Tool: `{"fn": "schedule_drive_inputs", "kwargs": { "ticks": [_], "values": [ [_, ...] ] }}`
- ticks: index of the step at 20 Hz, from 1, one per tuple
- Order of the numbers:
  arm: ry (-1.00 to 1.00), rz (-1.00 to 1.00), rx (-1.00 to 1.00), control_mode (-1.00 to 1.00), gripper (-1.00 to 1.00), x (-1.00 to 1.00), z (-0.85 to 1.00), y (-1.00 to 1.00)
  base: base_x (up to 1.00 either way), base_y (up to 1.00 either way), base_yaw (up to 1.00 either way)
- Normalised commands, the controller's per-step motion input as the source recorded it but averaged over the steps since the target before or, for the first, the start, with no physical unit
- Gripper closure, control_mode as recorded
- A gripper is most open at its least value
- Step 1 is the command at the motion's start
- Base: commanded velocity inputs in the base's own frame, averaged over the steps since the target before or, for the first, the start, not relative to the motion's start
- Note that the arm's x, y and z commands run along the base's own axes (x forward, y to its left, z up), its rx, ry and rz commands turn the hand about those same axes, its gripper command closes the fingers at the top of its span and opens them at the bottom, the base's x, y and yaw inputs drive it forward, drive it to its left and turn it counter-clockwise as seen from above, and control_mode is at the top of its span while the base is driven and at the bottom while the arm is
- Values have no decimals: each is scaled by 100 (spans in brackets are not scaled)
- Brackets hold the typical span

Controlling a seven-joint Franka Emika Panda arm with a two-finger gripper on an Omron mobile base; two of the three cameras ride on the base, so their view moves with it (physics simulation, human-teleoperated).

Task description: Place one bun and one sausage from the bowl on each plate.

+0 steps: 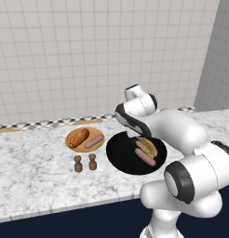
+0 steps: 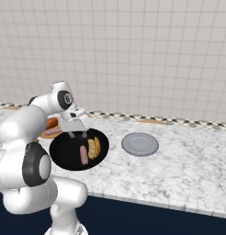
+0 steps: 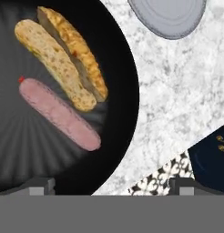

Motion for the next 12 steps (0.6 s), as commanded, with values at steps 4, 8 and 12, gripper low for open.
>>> {"fn": "schedule_drive_inputs", "kwargs": {
  "ticks": [4, 8, 12],
  "values": [
    [4, 24, -4, -100, -100, 0, -46, -28, 0, 0, 0],
    [0, 13, 1, -100, -100, 9, -40, -1, 0, 0, 0],
    [0, 8, 2, -100, -100, 31, -28, 0, 0, 0, 0]
  ]
}}
